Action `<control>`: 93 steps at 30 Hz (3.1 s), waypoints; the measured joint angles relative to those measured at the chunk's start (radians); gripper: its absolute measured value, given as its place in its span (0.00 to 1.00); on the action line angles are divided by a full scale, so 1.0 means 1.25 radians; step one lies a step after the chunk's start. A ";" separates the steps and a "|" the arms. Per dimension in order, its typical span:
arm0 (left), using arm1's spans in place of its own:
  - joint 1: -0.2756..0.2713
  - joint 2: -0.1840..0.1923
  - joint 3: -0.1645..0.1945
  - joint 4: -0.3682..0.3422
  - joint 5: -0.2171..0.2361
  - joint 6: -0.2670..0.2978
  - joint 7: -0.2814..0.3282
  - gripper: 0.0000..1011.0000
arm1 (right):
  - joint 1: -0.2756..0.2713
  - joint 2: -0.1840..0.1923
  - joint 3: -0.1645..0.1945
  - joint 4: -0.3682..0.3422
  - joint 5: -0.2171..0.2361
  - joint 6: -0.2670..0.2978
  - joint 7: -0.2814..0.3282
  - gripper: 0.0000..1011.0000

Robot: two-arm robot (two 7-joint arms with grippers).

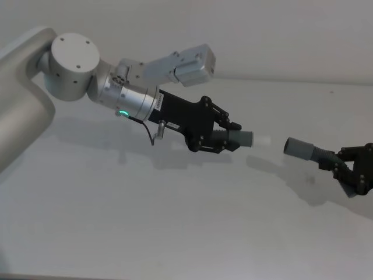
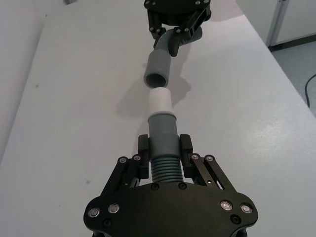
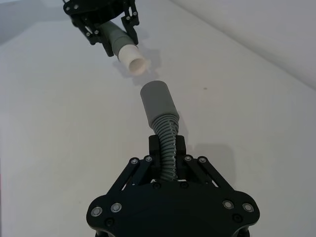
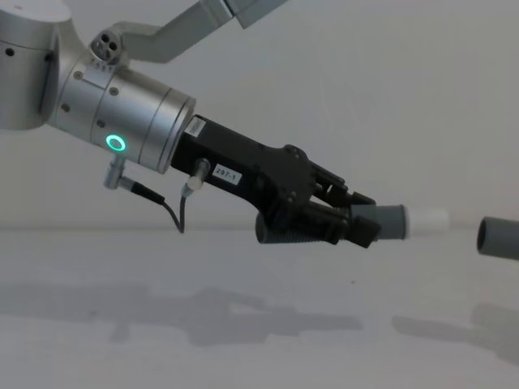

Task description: Use both hands to pick up one end of the pipe from the table, align the ends, and insert them.

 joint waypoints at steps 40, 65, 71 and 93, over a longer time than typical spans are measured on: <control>-0.034 -0.017 0.035 0.030 0.004 0.004 -0.032 0.35 | 0.010 0.015 -0.019 0.004 0.010 0.014 0.031 0.16; -0.050 -0.024 0.050 0.044 0.015 0.013 -0.038 0.35 | 0.030 0.020 -0.040 0.011 0.020 0.014 0.055 0.16; -0.050 -0.025 0.051 0.045 0.015 0.014 -0.039 0.35 | 0.039 0.018 -0.051 0.018 0.021 0.014 0.061 0.16; -0.052 -0.025 0.054 0.047 0.014 0.014 -0.040 0.35 | 0.064 0.009 -0.076 0.037 0.029 0.018 0.061 0.16</control>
